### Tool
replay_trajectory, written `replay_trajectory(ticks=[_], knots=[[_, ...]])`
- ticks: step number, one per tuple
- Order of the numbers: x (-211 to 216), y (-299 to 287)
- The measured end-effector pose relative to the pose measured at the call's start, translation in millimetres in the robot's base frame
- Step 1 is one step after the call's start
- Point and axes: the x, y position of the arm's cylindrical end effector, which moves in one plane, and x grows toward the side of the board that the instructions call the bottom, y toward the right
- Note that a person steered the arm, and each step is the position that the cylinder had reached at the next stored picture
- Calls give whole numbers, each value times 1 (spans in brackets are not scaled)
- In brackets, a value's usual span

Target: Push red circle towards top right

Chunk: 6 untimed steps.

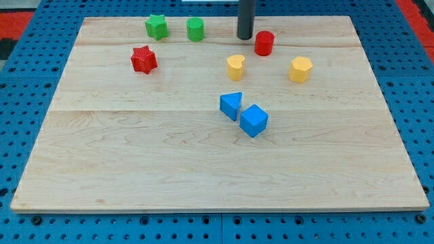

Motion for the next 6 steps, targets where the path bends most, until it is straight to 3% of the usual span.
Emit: replay_trajectory(ticks=[3, 6], knots=[[42, 0], [26, 72]])
